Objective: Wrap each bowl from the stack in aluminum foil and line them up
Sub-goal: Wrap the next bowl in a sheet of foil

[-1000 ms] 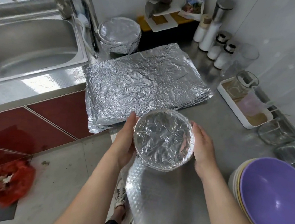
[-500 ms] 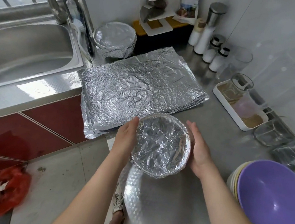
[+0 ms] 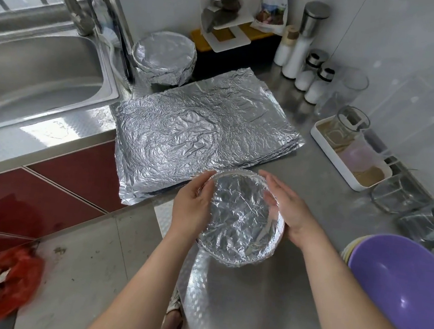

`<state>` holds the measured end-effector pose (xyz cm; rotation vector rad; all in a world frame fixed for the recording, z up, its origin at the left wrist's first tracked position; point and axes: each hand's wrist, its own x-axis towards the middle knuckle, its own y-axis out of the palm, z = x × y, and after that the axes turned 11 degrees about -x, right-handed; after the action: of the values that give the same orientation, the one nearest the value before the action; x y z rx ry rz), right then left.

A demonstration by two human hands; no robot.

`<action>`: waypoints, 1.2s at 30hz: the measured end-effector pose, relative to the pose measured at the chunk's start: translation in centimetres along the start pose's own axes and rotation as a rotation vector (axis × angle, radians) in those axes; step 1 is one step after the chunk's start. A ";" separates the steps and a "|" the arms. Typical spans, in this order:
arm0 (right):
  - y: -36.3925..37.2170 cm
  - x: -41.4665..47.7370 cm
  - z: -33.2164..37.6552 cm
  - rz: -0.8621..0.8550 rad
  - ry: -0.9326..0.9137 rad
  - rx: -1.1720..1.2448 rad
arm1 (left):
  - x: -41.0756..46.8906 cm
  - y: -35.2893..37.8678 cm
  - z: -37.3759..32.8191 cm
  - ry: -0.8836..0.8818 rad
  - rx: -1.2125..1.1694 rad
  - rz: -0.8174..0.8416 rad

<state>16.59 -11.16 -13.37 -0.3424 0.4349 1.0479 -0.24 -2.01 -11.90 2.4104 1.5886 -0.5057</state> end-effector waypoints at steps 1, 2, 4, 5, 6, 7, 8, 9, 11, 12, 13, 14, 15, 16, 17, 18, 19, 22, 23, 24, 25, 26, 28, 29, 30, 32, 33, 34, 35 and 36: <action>0.0 0.1 -0.1 -0.005 -0.011 -0.034 | 0.2 0.0 0.2 0.019 0.029 -0.005; 0.0 0.3 -0.3 -0.019 -0.021 -0.067 | 0.5 0.0 0.1 0.039 0.077 -0.010; -0.1 0.6 -0.6 -0.050 -0.034 -0.151 | 1.1 0.0 0.0 0.064 0.165 -0.013; 0.0 0.7 -0.6 -0.053 -0.059 -0.187 | 1.2 0.0 -0.2 0.078 0.201 0.004; 0.0 0.9 -0.8 -0.049 -0.088 -0.224 | 1.4 0.1 -0.3 0.099 0.250 0.029; -0.1 0.9 -0.9 -0.045 -0.115 -0.267 | 1.5 0.2 -0.3 0.128 0.328 0.049; 0.0 1.0 -0.9 -0.065 -0.146 -0.314 | 1.6 0.2 -0.3 0.166 0.411 0.064; 0.0 1.0 -0.8 -0.096 -0.168 -0.359 | 1.7 0.2 -0.3 0.207 0.479 0.068; 0.3 0.9 -0.7 -0.135 -0.175 -0.372 | 1.6 0.3 -0.3 0.270 0.546 0.036; 0.5 0.8 -0.7 -0.138 -0.173 -0.359 | 1.6 0.2 -0.2 0.278 0.557 0.019; 0.6 0.7 -0.6 -0.141 -0.171 -0.354 | 1.5 0.2 -0.2 0.281 0.561 0.015; 0.8 0.7 -0.6 -0.137 -0.168 -0.338 | 1.4 0.1 -0.1 0.279 0.549 0.017; 0.8 0.4 -0.4 -0.125 -0.155 -0.301 | 1.4 0.1 0.0 0.261 0.515 0.024; 0.7 0.3 -0.3 -0.121 -0.131 -0.259 | 1.5 0.1 0.0 0.225 0.446 0.028; 0.6 0.0 -0.1 -0.121 -0.106 -0.230 | 1.5 -0.1 0.0 0.172 0.342 0.024; 0.5 -0.3 -0.1 -0.115 -0.084 -0.199 | 1.4 -0.3 0.0 0.116 0.221 0.016; 0.5 -0.6 -0.1 -0.107 -0.058 -0.157 | 1.0 -0.5 -0.1 0.064 0.125 0.010; 0.5 -1.1 -0.9 -0.114 0.001 -0.073 | -0.9 -1.0 0.1 -0.023 -0.064 0.014; 0.7 -1.3 -0.9 -0.126 0.015 -0.059 | -1.9 -1.0 0.2 -0.046 -0.136 0.017; 0.9 -1.5 -1.1 -0.138 0.029 -0.038 | -2.7 -0.8 0.4 -0.053 -0.200 0.001; 1.2 -1.8 -1.1 -0.155 0.038 -0.012 | -3.4 -0.6 0.6 -0.064 -0.253 -0.024; 1.5 -1.9 -1.2 -0.169 0.052 0.031 | -3.7 -0.4 0.9 -0.080 -0.295 -0.057; 1.7 -1.9 -1.6 -0.167 0.076 0.093 | -3.5 -0.3 1.6 -0.098 -0.329 -0.112; 1.8 -2.1 -1.5 -0.176 0.088 0.092 | -3.2 -0.2 1.7 -0.108 -0.356 -0.118; 1.9 -2.4 -1.4 -0.180 0.089 0.096 | -2.9 -0.1 1.9 -0.118 -0.400 -0.113; 2.0 -2.8 -1.2 -0.183 0.076 0.129 | -2.0 -0.4 2.6 -0.122 -0.456 -0.098; 2.1 -2.8 -1.2 -0.202 0.071 0.131 | -1.4 -0.5 3.3 -0.130 -0.457 -0.094; 2.2 -2.9 -1.3 -0.217 0.074 0.134 | -0.9 -0.6 3.8 -0.138 -0.449 -0.087; 2.3 -2.9 -1.3 -0.229 0.075 0.148 | -0.8 -0.6 3.7 -0.144 -0.447 -0.078; 2.4 -3.0 -1.4 -0.229 0.084 0.171 | -0.8 -0.7 3.5 -0.151 -0.439 -0.072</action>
<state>12.94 -12.96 -13.21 -0.2767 0.5439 0.7693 -1.73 -3.67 -14.75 1.9513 1.5362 -0.3020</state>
